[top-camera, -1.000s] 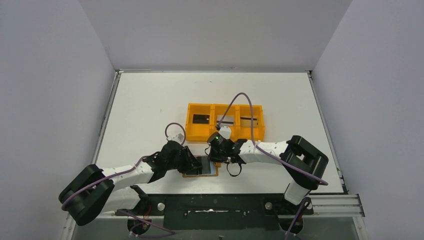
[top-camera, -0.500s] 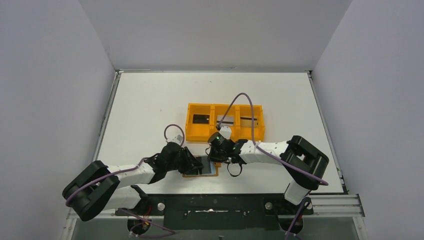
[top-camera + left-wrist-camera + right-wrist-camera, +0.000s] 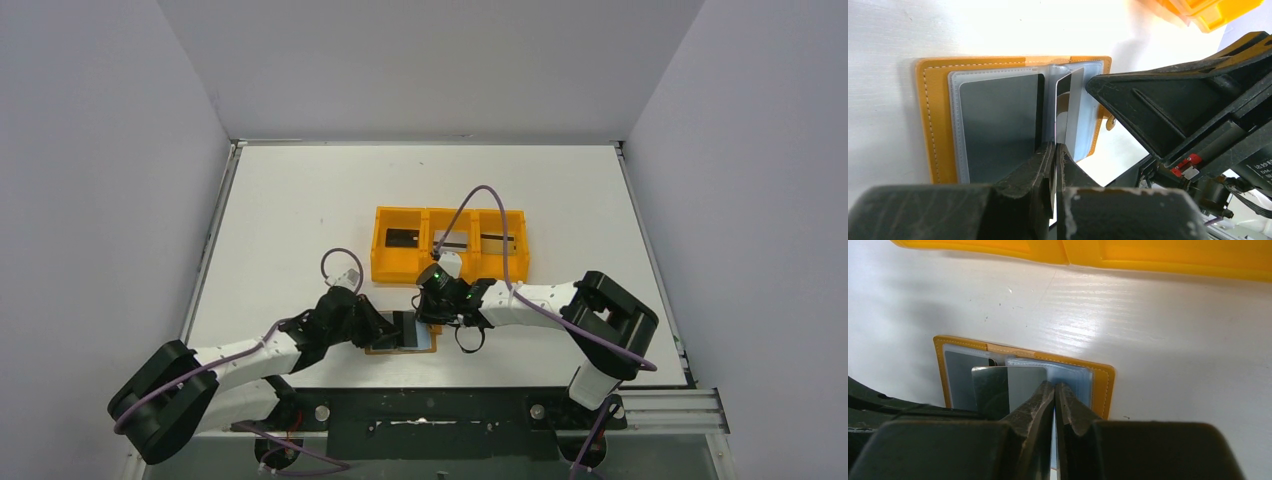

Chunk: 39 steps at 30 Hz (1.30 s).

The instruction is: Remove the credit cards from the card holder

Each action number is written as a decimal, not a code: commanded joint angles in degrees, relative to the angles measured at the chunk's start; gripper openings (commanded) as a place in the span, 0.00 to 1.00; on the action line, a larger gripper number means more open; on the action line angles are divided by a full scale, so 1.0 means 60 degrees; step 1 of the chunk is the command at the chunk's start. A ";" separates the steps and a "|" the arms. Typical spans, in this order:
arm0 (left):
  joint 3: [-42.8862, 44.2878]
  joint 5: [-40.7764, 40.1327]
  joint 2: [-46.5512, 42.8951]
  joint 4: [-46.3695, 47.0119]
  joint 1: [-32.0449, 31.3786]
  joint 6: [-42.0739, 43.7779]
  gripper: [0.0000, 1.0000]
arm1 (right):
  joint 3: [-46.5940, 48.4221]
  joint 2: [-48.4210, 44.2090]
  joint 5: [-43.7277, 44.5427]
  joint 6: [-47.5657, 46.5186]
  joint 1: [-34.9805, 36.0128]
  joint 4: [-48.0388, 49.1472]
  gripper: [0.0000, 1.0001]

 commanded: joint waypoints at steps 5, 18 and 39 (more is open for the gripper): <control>0.0191 -0.0456 -0.0474 -0.0598 0.0060 0.0394 0.00 | 0.0123 -0.0601 -0.0062 -0.0717 -0.0030 -0.0304 0.08; 0.0367 -0.0469 -0.0517 -0.0778 0.0060 0.0499 0.00 | 0.0235 -0.0676 -0.0535 -0.1089 0.0256 0.0168 0.14; 0.0538 0.0210 -0.0500 -0.0090 0.0103 0.0823 0.10 | 0.0236 0.0373 -0.0087 -0.0209 0.0240 -0.0777 0.08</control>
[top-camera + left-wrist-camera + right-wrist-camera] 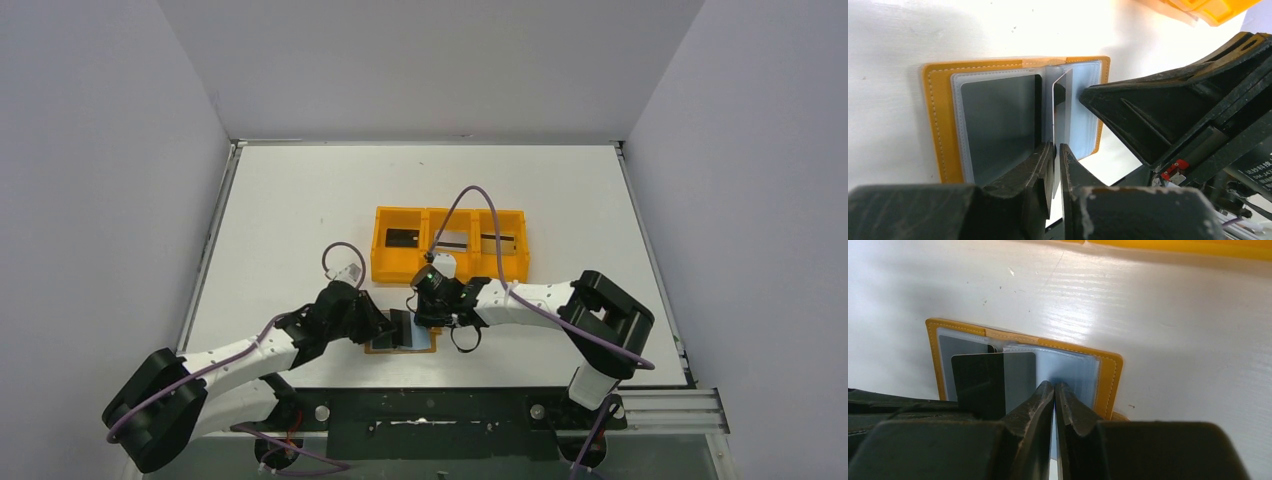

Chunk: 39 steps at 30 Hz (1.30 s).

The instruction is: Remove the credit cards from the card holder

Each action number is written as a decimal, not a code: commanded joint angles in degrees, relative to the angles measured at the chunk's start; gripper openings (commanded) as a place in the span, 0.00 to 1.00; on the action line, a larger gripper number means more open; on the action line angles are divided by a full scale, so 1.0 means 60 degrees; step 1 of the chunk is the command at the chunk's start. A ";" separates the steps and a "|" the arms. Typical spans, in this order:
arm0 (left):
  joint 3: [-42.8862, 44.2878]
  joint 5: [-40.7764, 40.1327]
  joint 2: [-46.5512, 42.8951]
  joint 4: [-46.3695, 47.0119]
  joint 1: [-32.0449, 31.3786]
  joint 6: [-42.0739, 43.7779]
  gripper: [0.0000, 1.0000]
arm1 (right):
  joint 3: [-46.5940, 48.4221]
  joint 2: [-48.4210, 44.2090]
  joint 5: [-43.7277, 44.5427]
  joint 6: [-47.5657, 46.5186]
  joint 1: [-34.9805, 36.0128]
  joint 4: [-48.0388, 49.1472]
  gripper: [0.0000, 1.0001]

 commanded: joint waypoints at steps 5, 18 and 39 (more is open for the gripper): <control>-0.0126 0.0795 0.0469 0.1798 0.0117 -0.0069 0.00 | -0.0411 0.0137 -0.0044 0.0231 -0.0095 0.0108 0.08; 0.0536 -0.0133 -0.1657 -0.1749 0.0921 0.1132 0.00 | -0.0308 -0.0182 0.0246 -0.0075 -0.0378 -0.0056 0.09; 0.1565 -0.2522 -0.4239 -0.4655 0.1107 0.0906 0.00 | 0.0974 0.0193 -0.1932 -0.1053 -0.0131 0.1949 0.15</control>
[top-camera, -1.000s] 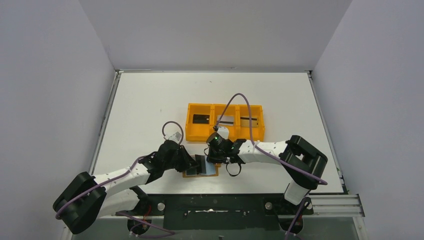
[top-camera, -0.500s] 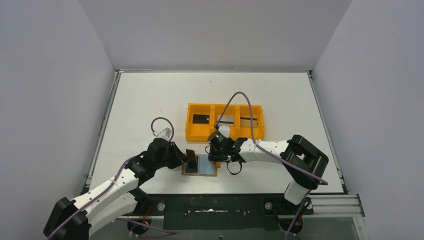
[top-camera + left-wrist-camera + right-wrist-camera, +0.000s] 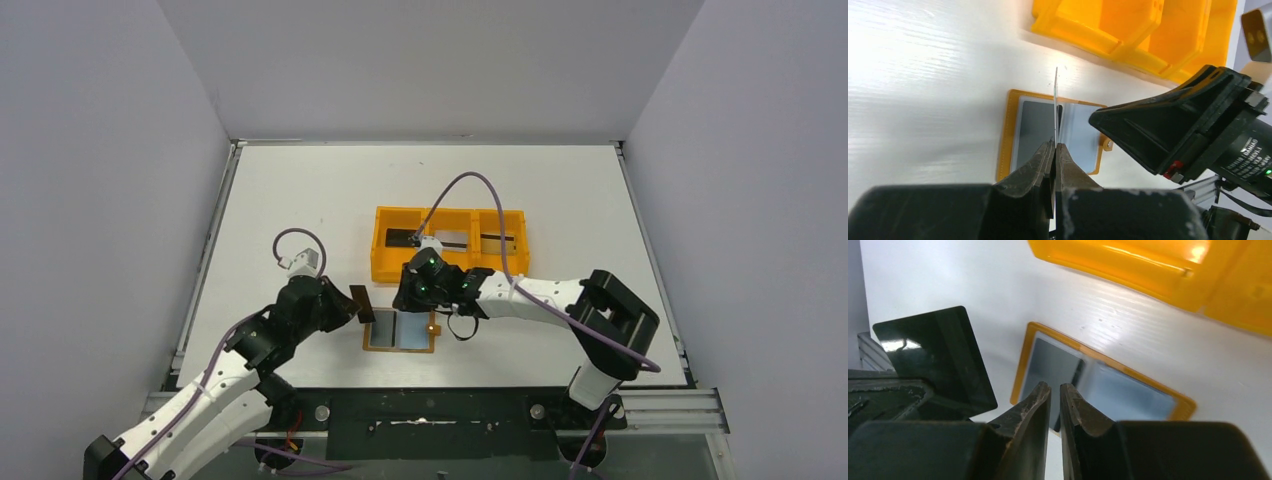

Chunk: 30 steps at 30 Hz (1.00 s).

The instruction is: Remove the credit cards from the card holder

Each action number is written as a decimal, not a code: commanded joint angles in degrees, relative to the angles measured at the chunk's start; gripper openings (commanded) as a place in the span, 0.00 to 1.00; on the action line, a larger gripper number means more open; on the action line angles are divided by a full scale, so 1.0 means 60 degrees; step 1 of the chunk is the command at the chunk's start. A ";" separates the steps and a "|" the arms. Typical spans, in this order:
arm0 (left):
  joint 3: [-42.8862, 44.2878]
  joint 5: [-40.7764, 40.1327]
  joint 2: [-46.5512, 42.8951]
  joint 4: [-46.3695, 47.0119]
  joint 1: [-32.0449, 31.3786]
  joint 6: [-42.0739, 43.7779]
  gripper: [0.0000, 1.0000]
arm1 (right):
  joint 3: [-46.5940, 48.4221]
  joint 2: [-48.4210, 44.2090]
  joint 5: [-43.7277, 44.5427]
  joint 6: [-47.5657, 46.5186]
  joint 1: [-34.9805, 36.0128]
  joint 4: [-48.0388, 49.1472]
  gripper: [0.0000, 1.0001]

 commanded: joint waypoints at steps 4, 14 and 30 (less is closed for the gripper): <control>0.0227 -0.0637 -0.0779 -0.0692 0.0073 -0.0252 0.00 | 0.0829 0.1268 -0.0266 0.0185 0.0121 -0.0023 0.12; 0.0053 -0.0342 -0.0680 -0.0266 0.0084 -0.0209 0.00 | 0.0398 0.0668 0.0548 -0.0059 0.0119 -0.0595 0.12; -0.0078 0.3080 -0.0109 0.2663 0.0707 0.0891 0.00 | -0.2437 -0.3274 0.1463 -0.0120 -0.0417 0.2957 0.61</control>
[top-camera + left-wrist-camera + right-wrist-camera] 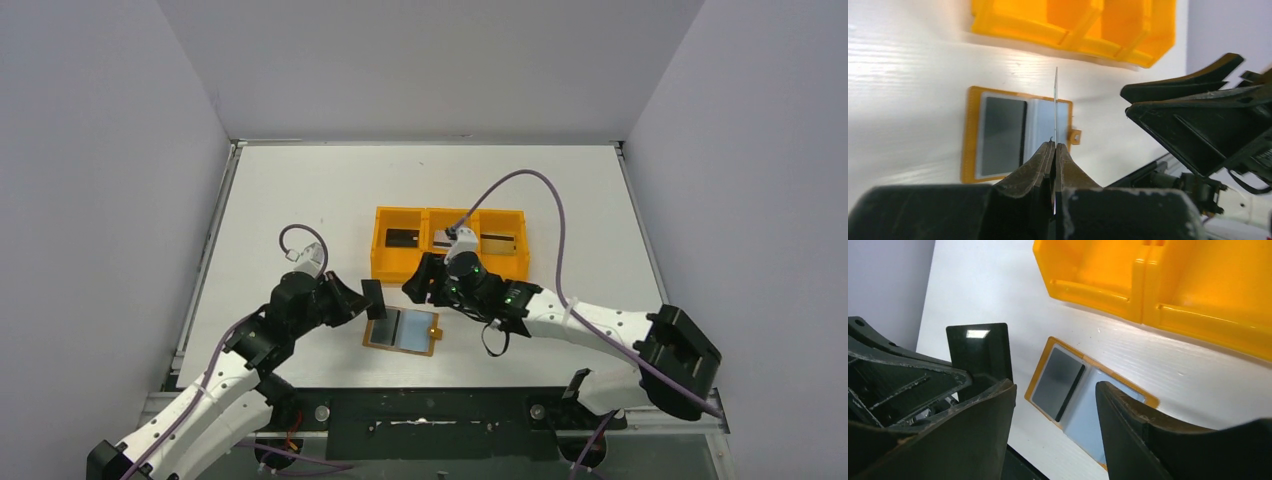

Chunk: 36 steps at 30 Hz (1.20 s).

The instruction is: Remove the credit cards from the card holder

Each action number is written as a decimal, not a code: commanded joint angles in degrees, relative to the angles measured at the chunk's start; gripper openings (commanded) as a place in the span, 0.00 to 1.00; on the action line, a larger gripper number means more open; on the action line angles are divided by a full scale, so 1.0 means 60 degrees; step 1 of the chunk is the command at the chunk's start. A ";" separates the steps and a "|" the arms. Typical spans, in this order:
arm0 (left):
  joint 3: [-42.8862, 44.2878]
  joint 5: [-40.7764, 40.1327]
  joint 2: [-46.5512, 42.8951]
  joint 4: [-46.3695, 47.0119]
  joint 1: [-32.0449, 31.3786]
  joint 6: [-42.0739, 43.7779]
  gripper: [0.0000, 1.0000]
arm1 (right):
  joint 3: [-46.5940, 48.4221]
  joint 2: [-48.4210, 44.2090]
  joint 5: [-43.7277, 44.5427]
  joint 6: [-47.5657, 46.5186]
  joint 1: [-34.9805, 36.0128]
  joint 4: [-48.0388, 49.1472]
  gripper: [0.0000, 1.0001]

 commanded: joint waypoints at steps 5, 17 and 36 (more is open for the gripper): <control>-0.0435 0.3387 0.0205 0.3426 0.1105 0.0493 0.00 | -0.2029 -0.1689 -0.1654 0.0511 -0.1274 0.3317 0.63; -0.2306 0.5003 0.0136 0.8583 0.1858 -0.2540 0.00 | -0.1693 -0.0808 -0.5040 0.1063 -0.1719 0.5656 0.64; -0.2310 0.5606 0.0236 0.9290 0.1873 -0.2695 0.00 | -0.1620 -0.0172 -0.6717 0.2077 -0.1799 0.7582 0.33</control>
